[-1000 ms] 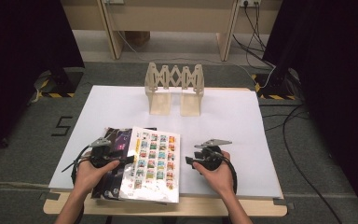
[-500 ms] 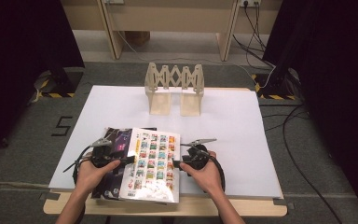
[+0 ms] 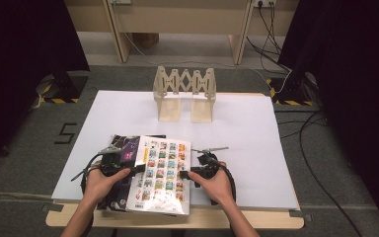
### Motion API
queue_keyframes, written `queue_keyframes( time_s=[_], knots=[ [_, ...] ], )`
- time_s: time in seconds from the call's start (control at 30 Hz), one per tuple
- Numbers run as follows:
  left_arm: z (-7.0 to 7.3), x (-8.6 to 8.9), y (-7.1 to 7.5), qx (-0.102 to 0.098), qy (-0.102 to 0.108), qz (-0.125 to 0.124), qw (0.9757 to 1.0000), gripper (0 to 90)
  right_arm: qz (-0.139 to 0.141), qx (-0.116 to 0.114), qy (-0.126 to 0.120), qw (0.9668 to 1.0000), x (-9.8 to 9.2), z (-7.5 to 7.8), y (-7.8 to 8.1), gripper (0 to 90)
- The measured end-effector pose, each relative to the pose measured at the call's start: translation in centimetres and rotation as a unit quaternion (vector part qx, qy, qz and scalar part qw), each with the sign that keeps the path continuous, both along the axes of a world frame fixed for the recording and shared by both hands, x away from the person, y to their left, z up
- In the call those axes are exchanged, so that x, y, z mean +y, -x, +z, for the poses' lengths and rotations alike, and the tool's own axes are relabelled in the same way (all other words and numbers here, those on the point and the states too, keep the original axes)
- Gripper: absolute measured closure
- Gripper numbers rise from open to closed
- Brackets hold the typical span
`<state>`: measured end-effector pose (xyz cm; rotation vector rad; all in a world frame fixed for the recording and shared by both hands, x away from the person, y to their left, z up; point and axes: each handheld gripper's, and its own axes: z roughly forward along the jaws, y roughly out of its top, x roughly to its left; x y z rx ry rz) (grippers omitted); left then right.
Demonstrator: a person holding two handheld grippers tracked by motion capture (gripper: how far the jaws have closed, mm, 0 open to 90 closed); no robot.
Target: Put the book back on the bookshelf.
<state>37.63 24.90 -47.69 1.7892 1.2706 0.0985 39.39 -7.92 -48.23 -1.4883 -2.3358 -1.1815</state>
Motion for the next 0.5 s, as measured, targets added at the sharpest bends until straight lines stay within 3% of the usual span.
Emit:
queue_keyframes(
  time_s=[0.13, 0.3, 0.43, 0.5],
  knots=[
    [0.0, 0.1, 0.0, 0.006, 0.008, 0.011, 0.9999, 42.6, -0.002, -0.002, 0.002, 1.0, 0.2, 0.0, 0.0, 40.1],
    [0.5, 0.3, 0.2, 0.004, 0.02, 0.03, 0.9993, 52.9, -0.006, 0.0, 0.003, 1.0, 0.3, 0.0, 0.1, 40.0],
    [1.0, 0.3, 0.5, -0.005, 0.042, 0.039, 0.9983, 55.1, -0.01, -0.001, 0.007, 0.9999, 0.4, 0.0, 0.2, 40.0],
    [1.4, 0.3, 0.9, -0.003, 0.07, 0.04, 0.9968, 56.6, -0.009, -0.001, 0.007, 0.9999, 0.4, 0.0, 0.2, 40.0]
  ],
)
